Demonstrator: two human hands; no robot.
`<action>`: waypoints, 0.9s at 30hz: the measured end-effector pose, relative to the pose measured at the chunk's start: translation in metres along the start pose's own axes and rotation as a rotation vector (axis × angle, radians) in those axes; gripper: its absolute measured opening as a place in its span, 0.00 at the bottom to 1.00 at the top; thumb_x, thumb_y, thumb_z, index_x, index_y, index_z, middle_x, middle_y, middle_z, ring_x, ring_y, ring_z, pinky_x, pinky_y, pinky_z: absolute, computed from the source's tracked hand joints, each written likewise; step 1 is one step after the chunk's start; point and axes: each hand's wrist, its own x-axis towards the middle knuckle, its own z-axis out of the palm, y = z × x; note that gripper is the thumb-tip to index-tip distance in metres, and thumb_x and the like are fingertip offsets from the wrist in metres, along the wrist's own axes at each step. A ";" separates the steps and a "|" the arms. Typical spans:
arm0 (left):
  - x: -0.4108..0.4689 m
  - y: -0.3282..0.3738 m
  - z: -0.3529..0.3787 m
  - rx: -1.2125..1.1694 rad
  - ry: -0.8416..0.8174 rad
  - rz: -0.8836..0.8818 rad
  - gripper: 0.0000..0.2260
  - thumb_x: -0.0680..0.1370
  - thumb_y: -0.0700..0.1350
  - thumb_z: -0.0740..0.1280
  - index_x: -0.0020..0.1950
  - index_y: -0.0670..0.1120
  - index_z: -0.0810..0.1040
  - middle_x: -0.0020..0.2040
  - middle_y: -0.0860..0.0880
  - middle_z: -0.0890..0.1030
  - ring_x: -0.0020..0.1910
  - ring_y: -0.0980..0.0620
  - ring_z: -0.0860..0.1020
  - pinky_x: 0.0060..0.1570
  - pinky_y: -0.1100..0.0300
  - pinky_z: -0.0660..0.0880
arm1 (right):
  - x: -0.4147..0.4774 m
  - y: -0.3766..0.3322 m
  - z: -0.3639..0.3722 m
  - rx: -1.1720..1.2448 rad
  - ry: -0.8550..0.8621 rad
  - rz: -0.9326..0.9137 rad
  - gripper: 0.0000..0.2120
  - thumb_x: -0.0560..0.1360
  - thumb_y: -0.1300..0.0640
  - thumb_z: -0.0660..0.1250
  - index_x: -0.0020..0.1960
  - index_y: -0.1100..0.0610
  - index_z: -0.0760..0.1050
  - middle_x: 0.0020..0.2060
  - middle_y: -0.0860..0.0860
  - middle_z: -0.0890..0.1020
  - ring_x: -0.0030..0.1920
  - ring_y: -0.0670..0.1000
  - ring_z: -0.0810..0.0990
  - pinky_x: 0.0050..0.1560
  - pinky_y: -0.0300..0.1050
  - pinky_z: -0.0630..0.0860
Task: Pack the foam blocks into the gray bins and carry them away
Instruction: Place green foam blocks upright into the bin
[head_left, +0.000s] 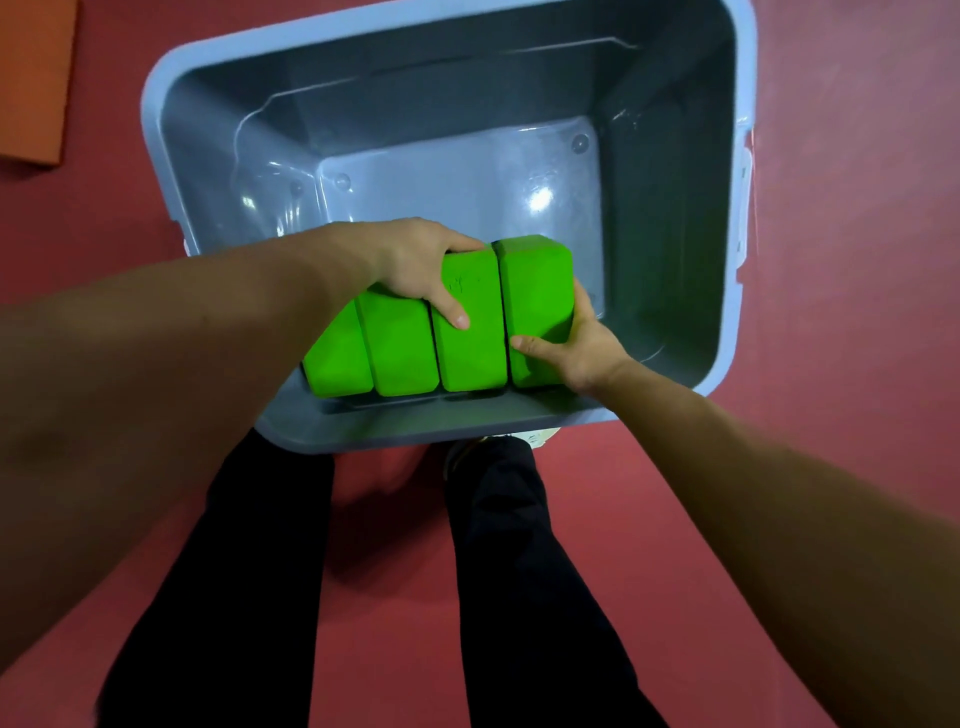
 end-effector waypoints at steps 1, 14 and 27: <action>-0.002 0.000 0.003 0.038 0.004 -0.008 0.50 0.61 0.68 0.77 0.79 0.59 0.60 0.72 0.52 0.72 0.68 0.46 0.72 0.68 0.51 0.69 | 0.001 0.003 0.001 -0.015 -0.011 0.004 0.49 0.71 0.49 0.78 0.81 0.47 0.49 0.67 0.50 0.76 0.64 0.50 0.75 0.63 0.40 0.71; -0.007 -0.018 0.002 -0.061 -0.002 -0.013 0.46 0.61 0.65 0.79 0.75 0.61 0.65 0.68 0.55 0.75 0.63 0.49 0.75 0.66 0.49 0.72 | 0.009 -0.014 0.005 -0.064 -0.075 -0.031 0.41 0.72 0.50 0.77 0.77 0.51 0.58 0.61 0.49 0.79 0.59 0.52 0.80 0.63 0.49 0.77; -0.023 -0.009 0.009 -0.066 0.113 -0.108 0.58 0.60 0.74 0.73 0.81 0.55 0.47 0.81 0.49 0.53 0.79 0.47 0.56 0.75 0.46 0.58 | 0.000 -0.040 0.002 -0.057 0.046 -0.012 0.54 0.61 0.39 0.81 0.77 0.47 0.56 0.68 0.53 0.73 0.67 0.53 0.75 0.67 0.53 0.74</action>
